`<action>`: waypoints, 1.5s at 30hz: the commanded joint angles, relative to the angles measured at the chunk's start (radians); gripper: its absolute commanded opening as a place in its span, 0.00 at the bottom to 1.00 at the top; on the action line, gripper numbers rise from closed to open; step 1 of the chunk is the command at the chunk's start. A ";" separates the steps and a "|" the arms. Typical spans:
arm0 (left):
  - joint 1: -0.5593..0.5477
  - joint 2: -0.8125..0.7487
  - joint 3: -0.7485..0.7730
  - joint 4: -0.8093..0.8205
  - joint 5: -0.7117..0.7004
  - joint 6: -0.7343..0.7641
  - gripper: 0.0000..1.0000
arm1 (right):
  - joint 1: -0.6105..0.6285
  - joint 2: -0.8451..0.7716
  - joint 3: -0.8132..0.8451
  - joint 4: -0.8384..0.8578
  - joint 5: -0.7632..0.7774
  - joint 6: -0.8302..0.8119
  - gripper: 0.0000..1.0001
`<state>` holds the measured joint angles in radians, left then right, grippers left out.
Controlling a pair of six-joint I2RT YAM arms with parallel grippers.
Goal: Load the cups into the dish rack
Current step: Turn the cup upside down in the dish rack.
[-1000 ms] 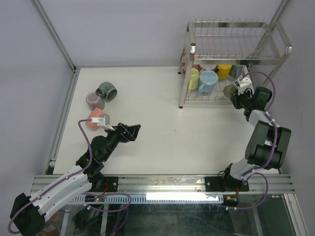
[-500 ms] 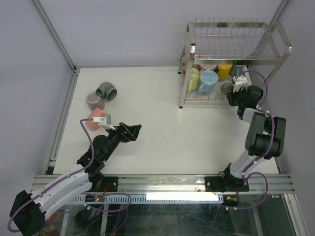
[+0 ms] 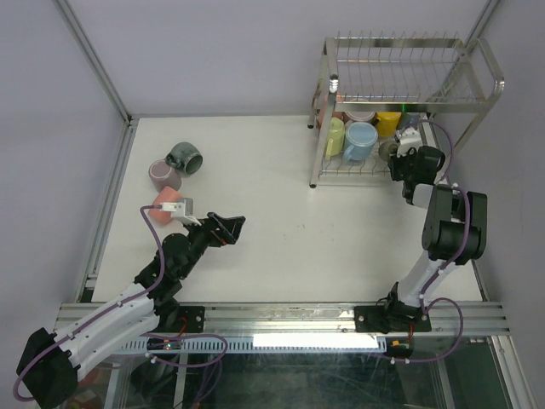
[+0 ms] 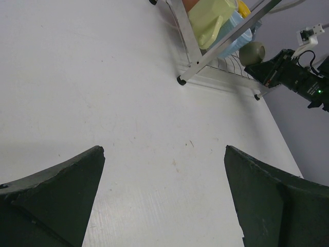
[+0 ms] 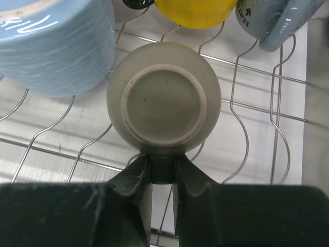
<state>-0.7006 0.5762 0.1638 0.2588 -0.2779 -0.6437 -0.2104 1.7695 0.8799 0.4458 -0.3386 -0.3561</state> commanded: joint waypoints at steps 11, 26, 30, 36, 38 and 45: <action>-0.002 0.016 0.012 0.066 0.017 -0.005 0.99 | 0.045 0.055 0.118 0.125 0.063 0.012 0.06; -0.001 0.020 0.018 0.063 0.018 -0.004 0.99 | 0.071 0.103 0.169 0.102 0.070 -0.010 0.23; -0.001 0.019 0.017 0.061 0.018 -0.005 0.99 | 0.072 0.106 0.174 0.092 0.066 -0.013 0.28; -0.002 0.013 0.016 0.056 0.019 -0.005 0.99 | 0.072 0.101 0.171 0.089 0.062 -0.017 0.31; -0.002 0.009 0.016 0.050 0.019 -0.006 0.99 | 0.071 0.096 0.168 0.090 0.061 -0.017 0.31; -0.002 -0.007 0.017 0.032 0.016 -0.002 0.99 | 0.072 0.047 0.120 0.105 0.047 -0.024 0.37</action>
<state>-0.7006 0.5861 0.1638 0.2592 -0.2779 -0.6437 -0.1440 1.8809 1.0130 0.4782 -0.2760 -0.3660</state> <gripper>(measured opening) 0.990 0.348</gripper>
